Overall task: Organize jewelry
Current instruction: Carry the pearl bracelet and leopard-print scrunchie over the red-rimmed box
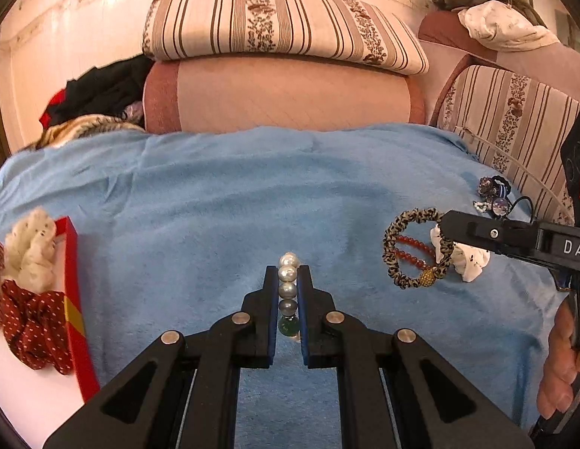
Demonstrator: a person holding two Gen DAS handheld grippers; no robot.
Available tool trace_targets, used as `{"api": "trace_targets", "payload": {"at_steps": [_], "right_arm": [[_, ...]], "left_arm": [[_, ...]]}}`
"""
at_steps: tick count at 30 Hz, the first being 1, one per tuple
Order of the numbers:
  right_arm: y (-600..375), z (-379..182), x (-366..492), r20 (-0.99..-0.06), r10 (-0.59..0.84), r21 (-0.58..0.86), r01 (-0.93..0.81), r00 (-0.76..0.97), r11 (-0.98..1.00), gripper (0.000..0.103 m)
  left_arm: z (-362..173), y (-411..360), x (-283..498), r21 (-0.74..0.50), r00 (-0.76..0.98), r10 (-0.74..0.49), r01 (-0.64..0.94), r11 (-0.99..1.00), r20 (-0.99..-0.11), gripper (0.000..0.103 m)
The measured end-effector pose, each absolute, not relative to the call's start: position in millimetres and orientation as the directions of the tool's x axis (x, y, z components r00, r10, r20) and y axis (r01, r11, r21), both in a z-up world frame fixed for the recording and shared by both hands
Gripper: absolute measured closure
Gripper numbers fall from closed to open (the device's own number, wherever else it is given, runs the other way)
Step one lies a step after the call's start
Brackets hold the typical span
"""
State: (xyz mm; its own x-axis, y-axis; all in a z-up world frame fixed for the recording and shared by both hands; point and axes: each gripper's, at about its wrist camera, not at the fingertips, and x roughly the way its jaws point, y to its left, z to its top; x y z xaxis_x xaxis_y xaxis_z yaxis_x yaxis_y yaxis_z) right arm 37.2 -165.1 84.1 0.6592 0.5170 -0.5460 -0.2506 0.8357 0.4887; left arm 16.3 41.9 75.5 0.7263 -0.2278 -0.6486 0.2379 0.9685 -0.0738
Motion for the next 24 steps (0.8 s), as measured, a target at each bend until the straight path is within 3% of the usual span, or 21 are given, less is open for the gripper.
{"api": "trace_targets", "payload": {"at_steps": [24], "right_arm": [[-129.9, 78.3, 31.3, -0.578, 0.507, 0.411, -0.309, 0.639, 0.858, 0.095]], "left_arm": [[79.7, 43.2, 10.9, 0.005, 0.764, -0.148, 0.195, 0.981, -0.628, 0.094]]}}
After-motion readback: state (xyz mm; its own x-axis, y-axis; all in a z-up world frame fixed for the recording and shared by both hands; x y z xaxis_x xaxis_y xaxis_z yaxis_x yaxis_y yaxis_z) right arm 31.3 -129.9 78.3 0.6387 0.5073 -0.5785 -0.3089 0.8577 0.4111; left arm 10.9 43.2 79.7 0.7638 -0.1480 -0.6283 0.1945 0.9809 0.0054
